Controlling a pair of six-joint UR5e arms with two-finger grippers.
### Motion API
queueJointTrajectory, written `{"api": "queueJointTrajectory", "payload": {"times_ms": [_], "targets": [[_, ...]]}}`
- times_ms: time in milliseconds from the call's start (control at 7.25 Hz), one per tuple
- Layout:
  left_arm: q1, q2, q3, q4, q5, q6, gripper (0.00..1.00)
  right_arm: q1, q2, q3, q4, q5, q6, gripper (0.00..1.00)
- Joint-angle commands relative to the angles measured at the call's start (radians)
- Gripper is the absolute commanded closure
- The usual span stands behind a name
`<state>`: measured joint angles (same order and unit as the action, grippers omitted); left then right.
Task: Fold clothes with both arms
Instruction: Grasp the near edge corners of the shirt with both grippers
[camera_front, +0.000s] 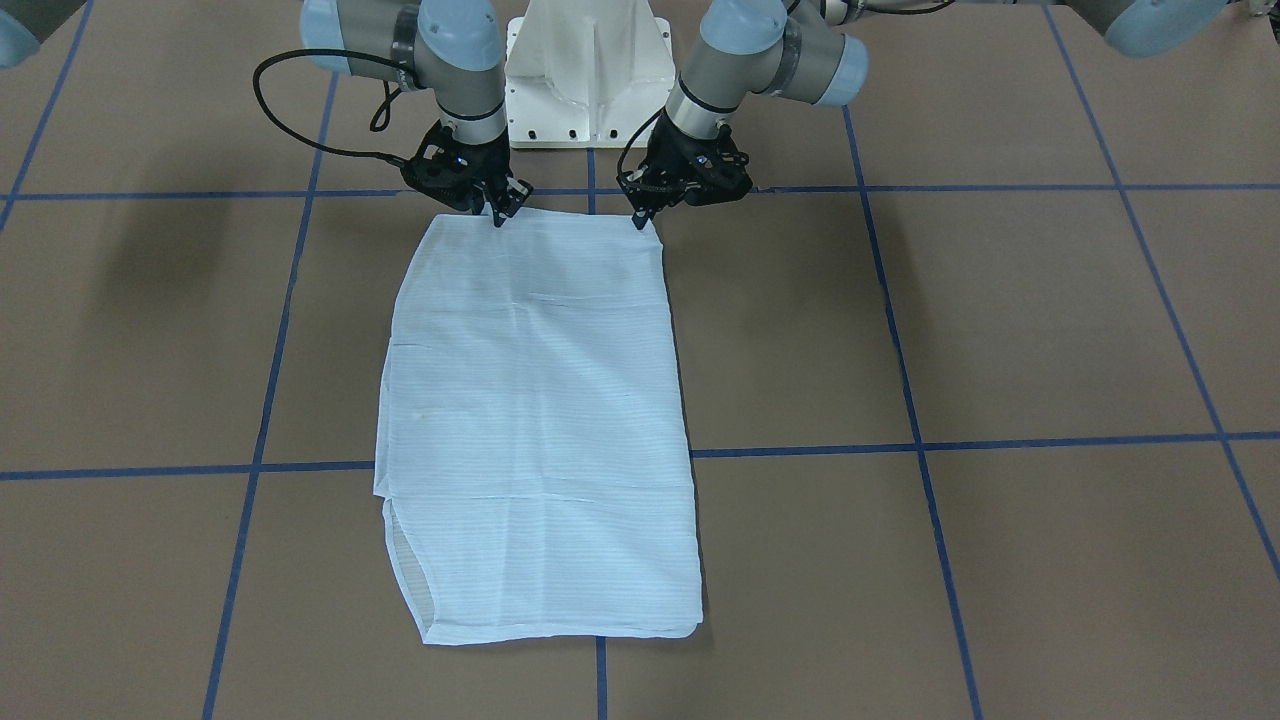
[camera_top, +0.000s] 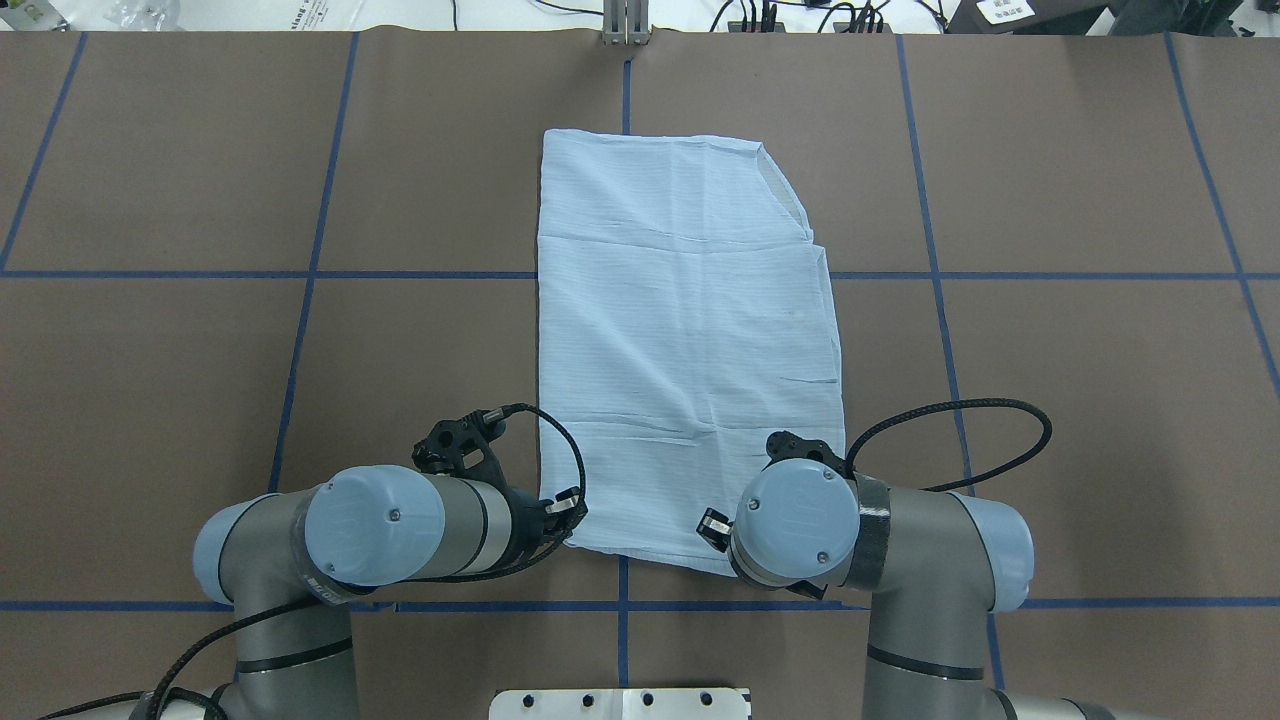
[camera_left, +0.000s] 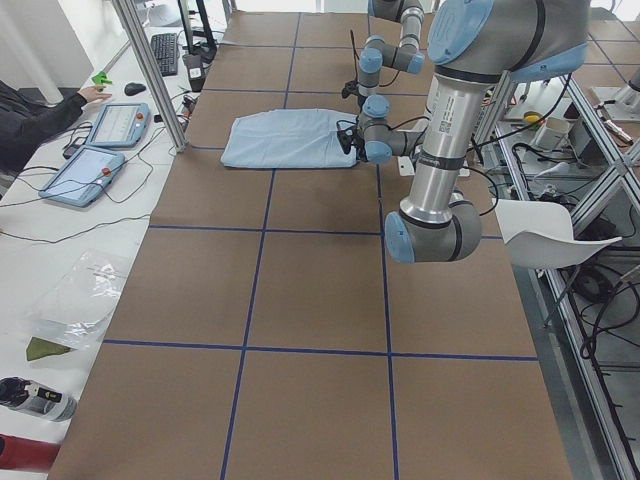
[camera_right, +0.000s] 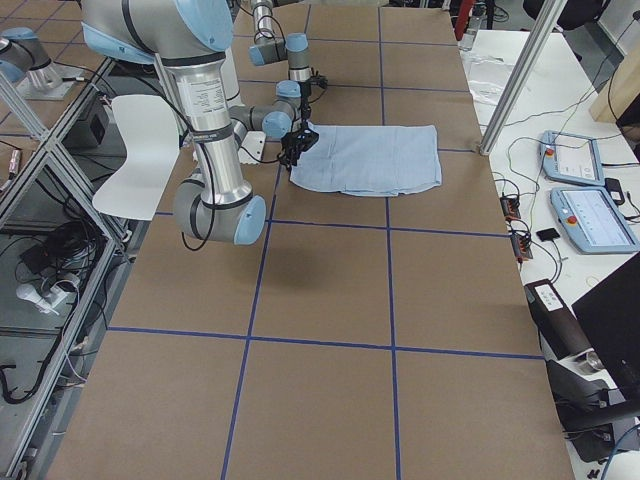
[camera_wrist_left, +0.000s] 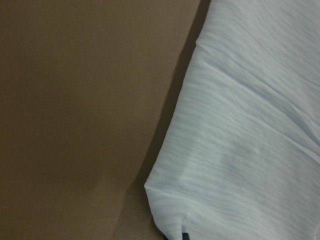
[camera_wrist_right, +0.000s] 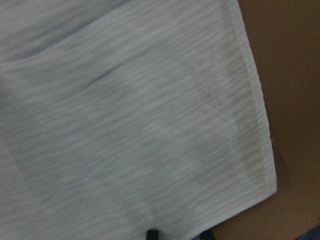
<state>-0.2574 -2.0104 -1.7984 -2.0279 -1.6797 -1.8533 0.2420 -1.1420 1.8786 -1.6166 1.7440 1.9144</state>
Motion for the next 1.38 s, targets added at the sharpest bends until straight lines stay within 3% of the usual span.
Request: {"api": "queueJointTrajectory", "payload": {"times_ms": [0,276,414,827,1241], "targets": [[0.001,-0.001,0.002,-0.002,0.002,0.0,1.0,0.0,0.001,-0.001,0.0,0.0,0.0,0.87],[0.001,-0.001,0.007,-0.002,0.002,0.002,1.0,0.0,0.001,-0.003,0.0,0.0,0.0,0.9],[0.001,-0.001,0.005,-0.002,0.002,0.002,1.0,0.0,0.001,0.0,-0.002,0.0,0.002,1.0],[-0.003,0.001,-0.016,0.0,-0.002,0.003,1.0,0.008,0.005,0.036,-0.002,0.005,0.025,1.0],[-0.01,0.024,-0.117,0.064,-0.005,0.006,1.0,0.016,-0.012,0.1,0.0,0.011,0.018,1.0]]}}
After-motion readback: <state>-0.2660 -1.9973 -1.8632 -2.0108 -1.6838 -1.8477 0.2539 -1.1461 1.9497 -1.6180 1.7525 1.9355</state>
